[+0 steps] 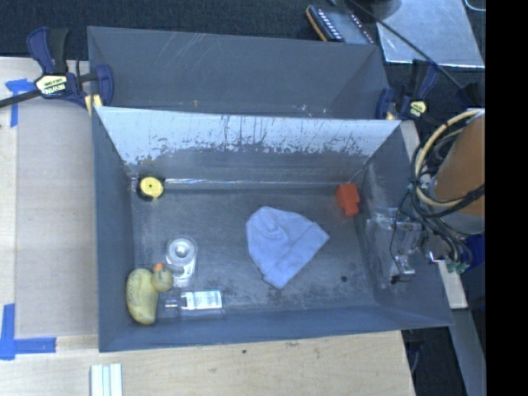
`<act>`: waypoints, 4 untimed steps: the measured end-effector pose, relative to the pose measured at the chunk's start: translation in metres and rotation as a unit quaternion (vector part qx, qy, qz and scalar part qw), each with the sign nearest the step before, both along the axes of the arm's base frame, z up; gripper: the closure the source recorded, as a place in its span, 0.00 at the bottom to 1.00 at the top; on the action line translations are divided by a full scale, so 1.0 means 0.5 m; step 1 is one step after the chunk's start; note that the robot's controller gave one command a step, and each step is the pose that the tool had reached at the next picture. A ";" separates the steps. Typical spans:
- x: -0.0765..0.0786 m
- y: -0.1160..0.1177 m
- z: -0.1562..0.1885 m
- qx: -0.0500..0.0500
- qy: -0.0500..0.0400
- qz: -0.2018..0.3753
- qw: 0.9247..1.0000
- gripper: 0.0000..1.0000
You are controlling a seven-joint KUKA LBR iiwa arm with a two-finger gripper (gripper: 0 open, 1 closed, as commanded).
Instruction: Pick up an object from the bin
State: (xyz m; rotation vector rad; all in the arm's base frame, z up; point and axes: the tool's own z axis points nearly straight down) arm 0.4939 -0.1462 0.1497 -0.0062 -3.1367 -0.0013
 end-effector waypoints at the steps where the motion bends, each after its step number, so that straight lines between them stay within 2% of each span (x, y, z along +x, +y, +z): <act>1: 0.004 0.002 0.009 -0.001 -0.004 0.002 1.000 0.00; 2: 0.068 0.092 -0.162 0.002 0.000 0.185 0.983 0.00; 3: 0.093 0.160 -0.037 -0.001 -0.006 0.159 0.987 0.00; 4: 0.112 0.265 -0.101 0.003 0.000 0.235 0.972 0.00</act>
Offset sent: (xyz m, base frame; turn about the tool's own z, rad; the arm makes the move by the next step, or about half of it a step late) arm 0.0335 0.0451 -0.0797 -0.3716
